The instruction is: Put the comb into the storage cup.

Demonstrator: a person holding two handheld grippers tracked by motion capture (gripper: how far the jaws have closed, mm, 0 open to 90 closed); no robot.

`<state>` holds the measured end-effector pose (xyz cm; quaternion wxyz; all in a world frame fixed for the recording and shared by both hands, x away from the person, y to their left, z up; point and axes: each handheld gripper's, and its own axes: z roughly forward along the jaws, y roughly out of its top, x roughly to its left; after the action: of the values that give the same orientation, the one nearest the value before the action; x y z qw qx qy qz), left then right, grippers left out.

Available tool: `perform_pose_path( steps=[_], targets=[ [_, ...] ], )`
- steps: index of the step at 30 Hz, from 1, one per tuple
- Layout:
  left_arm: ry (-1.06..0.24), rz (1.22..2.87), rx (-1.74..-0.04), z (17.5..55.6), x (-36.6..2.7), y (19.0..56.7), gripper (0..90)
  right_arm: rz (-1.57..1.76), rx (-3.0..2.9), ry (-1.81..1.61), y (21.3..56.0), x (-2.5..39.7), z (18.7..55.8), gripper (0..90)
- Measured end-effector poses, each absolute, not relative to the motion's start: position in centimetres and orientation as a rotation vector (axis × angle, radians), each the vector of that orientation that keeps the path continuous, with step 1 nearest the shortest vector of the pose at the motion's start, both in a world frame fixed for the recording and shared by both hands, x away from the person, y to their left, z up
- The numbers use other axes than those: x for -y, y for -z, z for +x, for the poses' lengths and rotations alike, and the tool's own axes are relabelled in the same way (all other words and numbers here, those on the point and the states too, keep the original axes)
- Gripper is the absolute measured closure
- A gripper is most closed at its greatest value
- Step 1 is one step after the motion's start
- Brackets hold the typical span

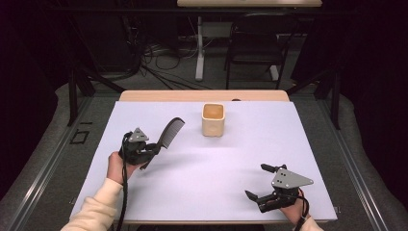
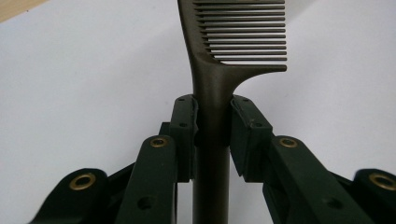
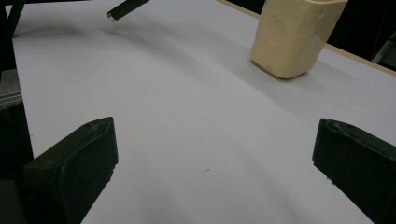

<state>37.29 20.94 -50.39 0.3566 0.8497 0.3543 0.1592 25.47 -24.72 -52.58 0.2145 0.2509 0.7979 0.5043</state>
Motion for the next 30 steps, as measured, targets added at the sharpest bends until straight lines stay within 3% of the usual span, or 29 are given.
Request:
perform_pose_path(
  steps=[30],
  targets=[
    [-0.442,2.124,-0.896,38.2,-19.6,50.0,72.1,0.704,-2.207,-1.401,52.6,24.7,25.5,0.0]
  ],
)
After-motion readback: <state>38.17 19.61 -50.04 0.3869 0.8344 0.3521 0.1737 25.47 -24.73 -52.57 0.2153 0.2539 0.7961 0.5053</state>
